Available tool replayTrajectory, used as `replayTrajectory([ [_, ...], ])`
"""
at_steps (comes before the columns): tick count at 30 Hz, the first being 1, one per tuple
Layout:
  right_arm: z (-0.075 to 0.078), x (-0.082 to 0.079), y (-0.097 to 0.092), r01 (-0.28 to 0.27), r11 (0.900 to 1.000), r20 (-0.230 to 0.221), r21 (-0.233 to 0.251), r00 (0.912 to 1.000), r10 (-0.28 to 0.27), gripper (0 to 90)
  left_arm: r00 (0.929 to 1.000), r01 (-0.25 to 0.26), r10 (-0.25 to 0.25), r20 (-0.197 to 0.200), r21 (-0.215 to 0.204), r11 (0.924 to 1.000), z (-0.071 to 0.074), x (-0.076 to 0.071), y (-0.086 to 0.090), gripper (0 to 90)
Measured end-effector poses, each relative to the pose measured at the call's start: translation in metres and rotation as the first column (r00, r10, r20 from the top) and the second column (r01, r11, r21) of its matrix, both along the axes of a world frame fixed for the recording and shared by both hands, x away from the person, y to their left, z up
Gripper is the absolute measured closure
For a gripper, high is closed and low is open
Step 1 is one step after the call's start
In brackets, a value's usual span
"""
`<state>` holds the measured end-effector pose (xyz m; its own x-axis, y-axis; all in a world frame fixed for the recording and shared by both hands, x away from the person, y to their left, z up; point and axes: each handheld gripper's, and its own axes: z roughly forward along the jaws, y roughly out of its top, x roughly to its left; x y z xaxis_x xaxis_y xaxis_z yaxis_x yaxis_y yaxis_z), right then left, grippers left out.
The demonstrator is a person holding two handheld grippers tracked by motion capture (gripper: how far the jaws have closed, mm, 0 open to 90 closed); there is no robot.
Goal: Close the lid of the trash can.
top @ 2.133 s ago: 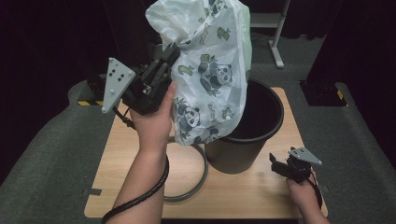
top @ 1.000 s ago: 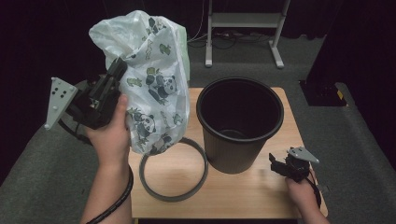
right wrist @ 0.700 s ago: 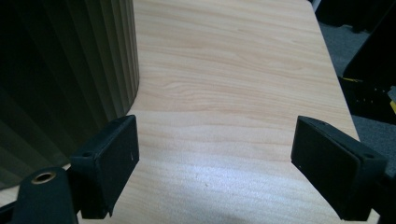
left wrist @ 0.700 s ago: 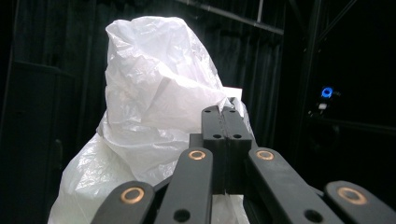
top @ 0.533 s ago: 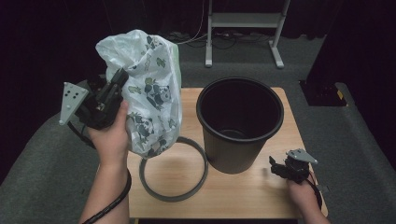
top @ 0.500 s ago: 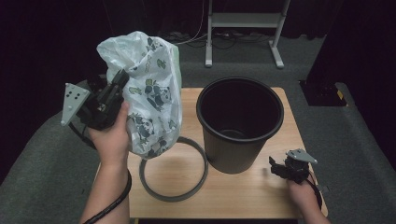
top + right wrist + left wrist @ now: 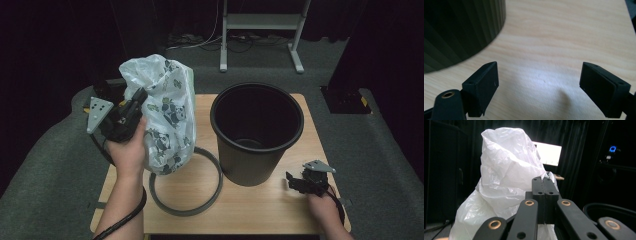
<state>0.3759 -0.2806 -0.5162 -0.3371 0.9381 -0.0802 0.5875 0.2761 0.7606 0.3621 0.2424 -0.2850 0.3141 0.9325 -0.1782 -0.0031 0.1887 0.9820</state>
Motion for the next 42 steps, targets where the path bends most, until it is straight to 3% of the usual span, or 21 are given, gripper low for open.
replayTrajectory([
  [3,-0.004,0.001,-0.004,-0.001,1.0000,-0.033,-0.010,0.9994,0.001,17.1,0.9998,0.000,0.000,-0.021,0.016,0.9999,-0.007,0.008,-0.003,89.9],
  [10,-0.008,0.002,-0.007,-0.015,0.9987,-0.067,0.048,0.9976,0.018,16.5,0.9979,0.007,-0.005,-0.064,0.033,0.9994,-0.013,0.024,-0.010,89.9],
  [19,-0.008,0.003,-0.005,-0.010,0.9989,-0.071,0.047,0.9974,0.014,14.0,0.9977,-0.015,0.018,-0.066,0.047,0.9988,-0.011,0.047,-0.020,89.9],
  [34,-0.008,0.003,-0.005,-0.013,0.9989,-0.069,0.044,0.9975,0.016,14.0,0.9924,-0.054,0.061,-0.106,0.074,0.9958,-0.035,0.102,-0.041,89.9],
  [42,-0.008,0.003,-0.004,-0.012,0.9987,-0.073,0.049,0.9972,0.015,14.0,0.9892,-0.089,0.094,-0.113,0.053,0.9947,-0.044,0.121,-0.048,89.9],
])
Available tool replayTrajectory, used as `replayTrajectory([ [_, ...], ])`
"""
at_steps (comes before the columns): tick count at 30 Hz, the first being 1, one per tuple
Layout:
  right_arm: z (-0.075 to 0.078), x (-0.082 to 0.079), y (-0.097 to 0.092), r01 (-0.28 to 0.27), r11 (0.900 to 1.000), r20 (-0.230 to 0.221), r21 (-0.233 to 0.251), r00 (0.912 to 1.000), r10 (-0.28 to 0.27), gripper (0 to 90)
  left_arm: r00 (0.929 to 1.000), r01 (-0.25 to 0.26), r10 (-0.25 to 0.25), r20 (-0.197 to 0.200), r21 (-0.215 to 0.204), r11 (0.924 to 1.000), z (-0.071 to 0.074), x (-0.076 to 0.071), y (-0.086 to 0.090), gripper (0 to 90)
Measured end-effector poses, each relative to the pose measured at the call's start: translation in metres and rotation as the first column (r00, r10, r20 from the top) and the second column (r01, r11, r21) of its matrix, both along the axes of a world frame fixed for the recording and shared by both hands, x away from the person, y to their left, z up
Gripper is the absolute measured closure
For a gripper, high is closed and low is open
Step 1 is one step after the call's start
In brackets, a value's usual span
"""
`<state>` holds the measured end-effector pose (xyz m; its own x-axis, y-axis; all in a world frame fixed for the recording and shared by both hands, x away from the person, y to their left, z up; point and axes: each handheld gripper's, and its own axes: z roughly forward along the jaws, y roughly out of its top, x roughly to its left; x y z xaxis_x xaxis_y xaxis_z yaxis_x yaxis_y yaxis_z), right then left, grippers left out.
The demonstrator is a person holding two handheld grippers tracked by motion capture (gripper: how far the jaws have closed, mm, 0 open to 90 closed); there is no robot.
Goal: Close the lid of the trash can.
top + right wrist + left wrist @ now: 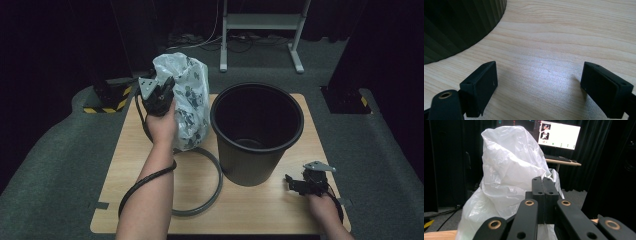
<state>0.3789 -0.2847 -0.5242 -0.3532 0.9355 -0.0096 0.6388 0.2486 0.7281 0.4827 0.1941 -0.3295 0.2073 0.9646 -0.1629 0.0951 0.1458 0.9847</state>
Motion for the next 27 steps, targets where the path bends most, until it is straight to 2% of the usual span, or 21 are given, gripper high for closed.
replayTrajectory([
  [10,0.000,0.000,0.001,-0.006,1.0000,0.000,-0.001,1.0000,0.006,14.0,0.9998,-0.017,0.017,-0.009,0.004,0.9999,-0.006,0.017,-0.017,89.9],
  [16,0.000,0.000,0.001,-0.006,1.0000,-0.001,0.001,1.0000,0.006,14.1,0.9974,-0.040,0.039,-0.060,-0.014,0.9991,-0.020,0.027,-0.021,89.9],
  [20,0.000,-0.001,0.001,-0.007,1.0000,-0.001,0.000,1.0000,0.007,14.1,0.9961,-0.051,0.048,-0.074,-0.039,0.9980,-0.028,0.031,-0.025,89.9],
  [27,0.000,-0.001,0.002,-0.013,0.9999,-0.001,0.001,0.9999,0.013,14.1,0.9940,-0.043,0.042,-0.101,-0.005,0.9991,-0.041,0.036,-0.039,89.8],
])
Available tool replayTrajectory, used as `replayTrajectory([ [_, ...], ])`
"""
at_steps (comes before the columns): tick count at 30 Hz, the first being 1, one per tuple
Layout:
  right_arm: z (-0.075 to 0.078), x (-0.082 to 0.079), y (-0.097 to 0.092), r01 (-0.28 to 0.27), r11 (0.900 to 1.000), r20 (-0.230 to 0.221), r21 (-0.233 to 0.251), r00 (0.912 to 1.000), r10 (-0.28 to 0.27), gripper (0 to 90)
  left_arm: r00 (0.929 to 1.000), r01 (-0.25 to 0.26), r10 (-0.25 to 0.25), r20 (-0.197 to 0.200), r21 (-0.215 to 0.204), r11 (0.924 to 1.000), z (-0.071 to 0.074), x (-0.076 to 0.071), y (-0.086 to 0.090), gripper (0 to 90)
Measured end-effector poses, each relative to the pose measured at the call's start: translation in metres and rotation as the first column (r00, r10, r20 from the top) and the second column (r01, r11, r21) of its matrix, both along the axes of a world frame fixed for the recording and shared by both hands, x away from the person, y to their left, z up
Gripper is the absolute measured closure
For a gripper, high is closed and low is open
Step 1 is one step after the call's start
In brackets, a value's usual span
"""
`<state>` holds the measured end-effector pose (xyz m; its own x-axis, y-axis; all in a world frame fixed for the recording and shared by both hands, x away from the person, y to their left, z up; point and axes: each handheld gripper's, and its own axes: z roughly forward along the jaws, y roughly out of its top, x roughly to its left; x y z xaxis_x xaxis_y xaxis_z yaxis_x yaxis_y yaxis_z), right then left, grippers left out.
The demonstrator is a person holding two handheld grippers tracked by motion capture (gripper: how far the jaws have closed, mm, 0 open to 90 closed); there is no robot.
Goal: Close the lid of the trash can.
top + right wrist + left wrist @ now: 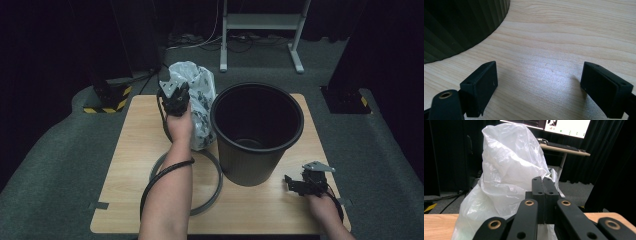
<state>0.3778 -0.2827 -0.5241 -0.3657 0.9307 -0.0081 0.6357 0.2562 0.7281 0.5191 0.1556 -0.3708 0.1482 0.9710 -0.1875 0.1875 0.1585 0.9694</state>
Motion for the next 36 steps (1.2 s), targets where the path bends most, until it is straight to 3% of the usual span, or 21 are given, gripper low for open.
replayTrajectory([
  [12,0.000,0.000,0.001,-0.005,1.0000,-0.001,-0.001,1.0000,0.005,14.1,0.9948,0.021,-0.021,-0.099,-0.007,0.9998,-0.016,0.006,-0.005,89.2],
  [16,0.000,0.000,0.001,-0.003,1.0000,-0.001,0.000,1.0000,0.003,14.0,0.9931,0.022,-0.024,-0.115,-0.018,0.9996,-0.021,0.006,-0.003,88.0],
  [19,0.000,0.000,0.001,-0.005,1.0000,-0.001,-0.003,1.0000,0.005,14.0,0.9942,0.033,-0.035,-0.102,-0.020,0.9992,-0.020,0.005,-0.001,81.9],
  [27,0.000,0.000,0.001,-0.012,0.9999,0.002,-0.005,0.9999,0.012,14.1,0.9948,0.078,-0.080,-0.064,-0.028,0.9965,-0.008,-0.002,-0.007,48.6],
  [32,0.000,0.000,0.002,-0.013,0.9999,0.001,-0.003,0.9999,0.013,14.0,0.9929,0.116,-0.115,-0.030,0.014,0.9932,0.009,-0.013,-0.007,43.7],
  [36,0.000,0.000,0.002,-0.015,0.9999,-0.001,-0.002,0.9999,0.015,14.1,0.9928,0.118,-0.118,-0.023,0.006,0.9930,0.017,-0.020,0.000,43.8],
])
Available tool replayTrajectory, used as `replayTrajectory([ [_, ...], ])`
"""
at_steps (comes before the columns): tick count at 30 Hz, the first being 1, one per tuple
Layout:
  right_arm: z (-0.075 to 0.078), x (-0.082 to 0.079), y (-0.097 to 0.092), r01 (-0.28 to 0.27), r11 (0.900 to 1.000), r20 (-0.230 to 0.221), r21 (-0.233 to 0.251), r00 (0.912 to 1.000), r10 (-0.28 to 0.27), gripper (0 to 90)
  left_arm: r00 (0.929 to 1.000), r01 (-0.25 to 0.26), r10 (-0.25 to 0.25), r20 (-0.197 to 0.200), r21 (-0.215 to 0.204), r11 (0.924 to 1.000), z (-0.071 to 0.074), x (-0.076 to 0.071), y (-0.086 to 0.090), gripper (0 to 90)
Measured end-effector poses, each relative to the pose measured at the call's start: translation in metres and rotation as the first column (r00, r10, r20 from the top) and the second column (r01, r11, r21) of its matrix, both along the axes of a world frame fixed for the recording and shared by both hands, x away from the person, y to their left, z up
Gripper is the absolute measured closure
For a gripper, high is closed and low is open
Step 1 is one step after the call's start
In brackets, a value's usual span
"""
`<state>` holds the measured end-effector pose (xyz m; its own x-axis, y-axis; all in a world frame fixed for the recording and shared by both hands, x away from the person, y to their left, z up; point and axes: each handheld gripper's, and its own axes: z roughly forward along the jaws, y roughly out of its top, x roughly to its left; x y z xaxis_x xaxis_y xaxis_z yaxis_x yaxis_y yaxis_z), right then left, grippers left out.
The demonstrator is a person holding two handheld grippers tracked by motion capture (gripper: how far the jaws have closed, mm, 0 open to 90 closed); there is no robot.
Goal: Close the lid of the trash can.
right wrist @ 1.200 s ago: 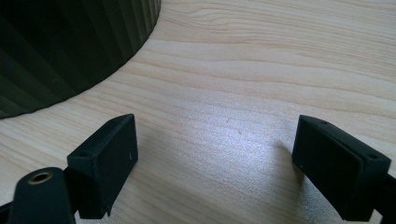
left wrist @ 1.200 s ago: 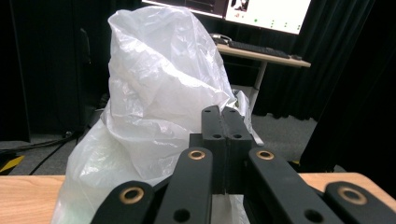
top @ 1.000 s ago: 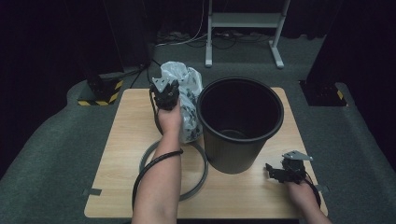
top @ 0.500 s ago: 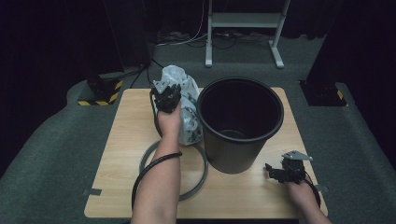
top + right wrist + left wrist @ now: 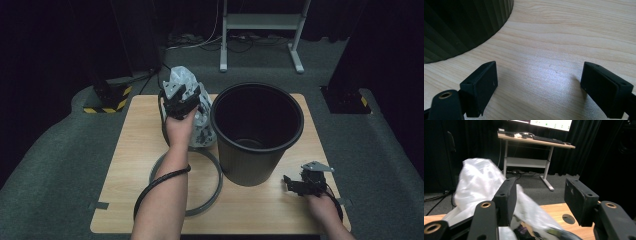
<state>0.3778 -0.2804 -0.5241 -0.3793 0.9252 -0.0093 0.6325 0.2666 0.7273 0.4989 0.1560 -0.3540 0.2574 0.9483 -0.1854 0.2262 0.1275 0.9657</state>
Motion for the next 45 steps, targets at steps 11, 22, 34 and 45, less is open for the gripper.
replayTrajectory([
  [11,0.000,0.000,0.001,-0.004,1.0000,0.001,0.000,1.0000,0.004,14.1,1.0000,-0.010,0.010,0.002,-0.007,0.9999,-0.004,-0.024,0.026,45.6],
  [22,0.000,0.000,0.001,-0.009,1.0000,0.002,-0.003,1.0000,0.009,14.0,0.9997,0.017,-0.018,0.017,0.036,0.9992,-0.007,-0.057,0.044,43.7],
  [34,0.000,-0.001,0.002,-0.013,0.9999,0.001,-0.001,0.9999,0.013,14.1,0.9996,0.028,-0.028,0.004,0.060,0.9978,-0.016,-0.085,0.054,39.1],
  [45,0.000,-0.001,0.002,-0.014,0.9999,-0.001,0.000,0.9999,0.014,13.8,0.9989,0.043,-0.041,-0.023,0.089,0.9951,-0.021,-0.116,0.060,36.3],
])
